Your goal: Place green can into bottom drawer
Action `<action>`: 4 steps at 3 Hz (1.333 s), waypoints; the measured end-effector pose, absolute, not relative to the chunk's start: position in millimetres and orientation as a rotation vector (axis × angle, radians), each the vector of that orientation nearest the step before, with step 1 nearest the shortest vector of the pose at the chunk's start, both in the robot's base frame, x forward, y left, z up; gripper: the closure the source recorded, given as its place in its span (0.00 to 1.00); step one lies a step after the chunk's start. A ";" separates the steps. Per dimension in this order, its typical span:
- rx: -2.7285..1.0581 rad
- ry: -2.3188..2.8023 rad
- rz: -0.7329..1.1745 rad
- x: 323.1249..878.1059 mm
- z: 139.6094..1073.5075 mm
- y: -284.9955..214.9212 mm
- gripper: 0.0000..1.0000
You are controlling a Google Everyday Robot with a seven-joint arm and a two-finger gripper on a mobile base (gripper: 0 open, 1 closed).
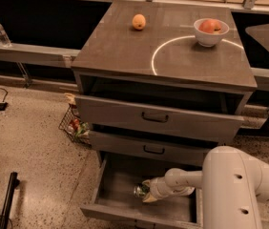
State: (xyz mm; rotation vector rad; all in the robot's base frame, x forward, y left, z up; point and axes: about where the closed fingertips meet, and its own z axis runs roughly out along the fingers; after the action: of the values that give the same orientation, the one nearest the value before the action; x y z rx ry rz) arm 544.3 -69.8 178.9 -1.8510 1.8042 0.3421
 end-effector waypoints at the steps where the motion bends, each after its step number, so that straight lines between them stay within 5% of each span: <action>1: -1.813 1.820 0.372 546.3 177.5 -67.0 0.13; 2: -1.704 1.874 0.373 545.9 198.2 -85.0 0.00; 3: -1.546 1.919 0.334 543.1 236.7 -117.5 0.17; 4: -1.357 1.912 0.318 534.7 291.0 -168.4 0.47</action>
Offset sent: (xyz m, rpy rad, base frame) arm -0.0021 -0.0606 0.0590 0.1132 0.0134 -0.2549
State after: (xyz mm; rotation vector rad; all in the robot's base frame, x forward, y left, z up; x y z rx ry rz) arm 534.7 -168.4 291.0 -1.3568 1.9117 0.3178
